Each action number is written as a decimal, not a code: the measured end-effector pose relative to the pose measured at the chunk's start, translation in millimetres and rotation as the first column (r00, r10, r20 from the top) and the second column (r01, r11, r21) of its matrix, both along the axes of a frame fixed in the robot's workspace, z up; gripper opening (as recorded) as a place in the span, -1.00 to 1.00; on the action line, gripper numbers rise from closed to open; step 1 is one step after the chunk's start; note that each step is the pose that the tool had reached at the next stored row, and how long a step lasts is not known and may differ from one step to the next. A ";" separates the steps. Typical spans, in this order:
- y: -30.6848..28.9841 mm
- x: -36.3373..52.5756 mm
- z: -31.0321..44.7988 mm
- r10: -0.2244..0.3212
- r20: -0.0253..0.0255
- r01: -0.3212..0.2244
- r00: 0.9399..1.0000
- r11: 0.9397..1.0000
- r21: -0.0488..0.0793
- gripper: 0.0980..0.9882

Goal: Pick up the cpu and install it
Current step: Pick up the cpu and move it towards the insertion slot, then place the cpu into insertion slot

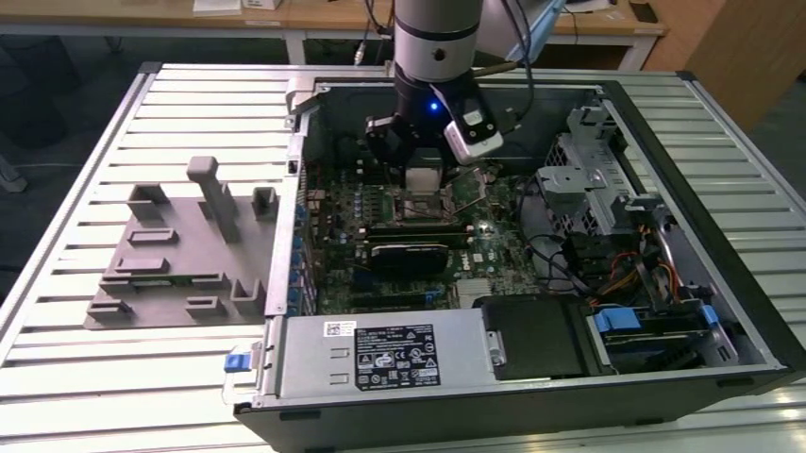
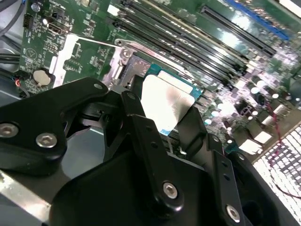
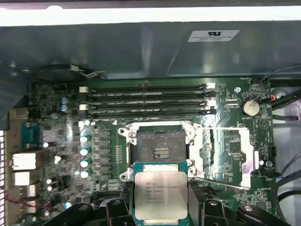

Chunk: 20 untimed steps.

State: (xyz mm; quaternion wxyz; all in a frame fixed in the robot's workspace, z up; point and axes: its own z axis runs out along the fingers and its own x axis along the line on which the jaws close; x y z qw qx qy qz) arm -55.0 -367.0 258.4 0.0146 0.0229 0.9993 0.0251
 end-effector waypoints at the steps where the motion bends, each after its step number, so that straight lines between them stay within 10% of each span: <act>1: 1.0 1.6 -1.3 0.000 0.000 0.000 1.000 1.000 0.000 0.00; 20: 9.6 8.4 -9.0 0.000 -0.001 0.000 1.000 1.000 -0.001 0.00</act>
